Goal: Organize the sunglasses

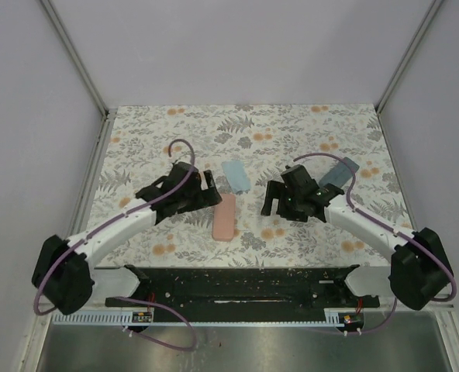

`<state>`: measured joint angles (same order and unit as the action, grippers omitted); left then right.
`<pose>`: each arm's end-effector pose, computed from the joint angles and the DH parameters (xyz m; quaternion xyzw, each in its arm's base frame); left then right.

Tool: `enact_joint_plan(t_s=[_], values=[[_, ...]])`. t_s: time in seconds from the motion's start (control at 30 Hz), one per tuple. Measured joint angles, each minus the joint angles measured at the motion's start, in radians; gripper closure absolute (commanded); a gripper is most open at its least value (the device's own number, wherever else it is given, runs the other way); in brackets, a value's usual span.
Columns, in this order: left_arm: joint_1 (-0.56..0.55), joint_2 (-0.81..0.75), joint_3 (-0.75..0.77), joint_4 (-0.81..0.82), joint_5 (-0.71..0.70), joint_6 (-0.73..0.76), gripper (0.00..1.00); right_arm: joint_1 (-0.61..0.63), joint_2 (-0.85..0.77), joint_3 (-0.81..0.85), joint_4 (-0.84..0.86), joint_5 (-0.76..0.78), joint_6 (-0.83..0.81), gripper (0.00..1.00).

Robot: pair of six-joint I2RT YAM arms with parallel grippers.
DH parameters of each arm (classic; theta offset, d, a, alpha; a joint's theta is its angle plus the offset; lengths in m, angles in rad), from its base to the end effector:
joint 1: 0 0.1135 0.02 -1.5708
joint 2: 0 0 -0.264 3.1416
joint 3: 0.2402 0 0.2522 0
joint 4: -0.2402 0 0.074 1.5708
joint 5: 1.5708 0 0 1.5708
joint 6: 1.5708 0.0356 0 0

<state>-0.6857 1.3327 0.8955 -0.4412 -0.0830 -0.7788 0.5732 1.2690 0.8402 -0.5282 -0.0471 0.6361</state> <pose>0.2147 -0.1718 0.2364 -0.0578 0.9382 -0.1976 0.2782 0.2111 0.1383 0.2287 0.0229 0.9528 0.1902 0.2357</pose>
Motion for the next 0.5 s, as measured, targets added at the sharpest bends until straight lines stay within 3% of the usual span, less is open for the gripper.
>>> enact_joint_plan(t_s=[0.27, 0.5], values=[[0.261, -0.425, -0.225, 0.016, 0.035, -0.006, 0.01, 0.224, 0.197, 0.126, -0.003, 0.167, 0.15, 0.01], [0.353, -0.583, -0.317, -0.047, 0.047, -0.008, 0.01, 0.355, 0.473, 0.407, -0.051, 0.257, 0.21, 0.01]])
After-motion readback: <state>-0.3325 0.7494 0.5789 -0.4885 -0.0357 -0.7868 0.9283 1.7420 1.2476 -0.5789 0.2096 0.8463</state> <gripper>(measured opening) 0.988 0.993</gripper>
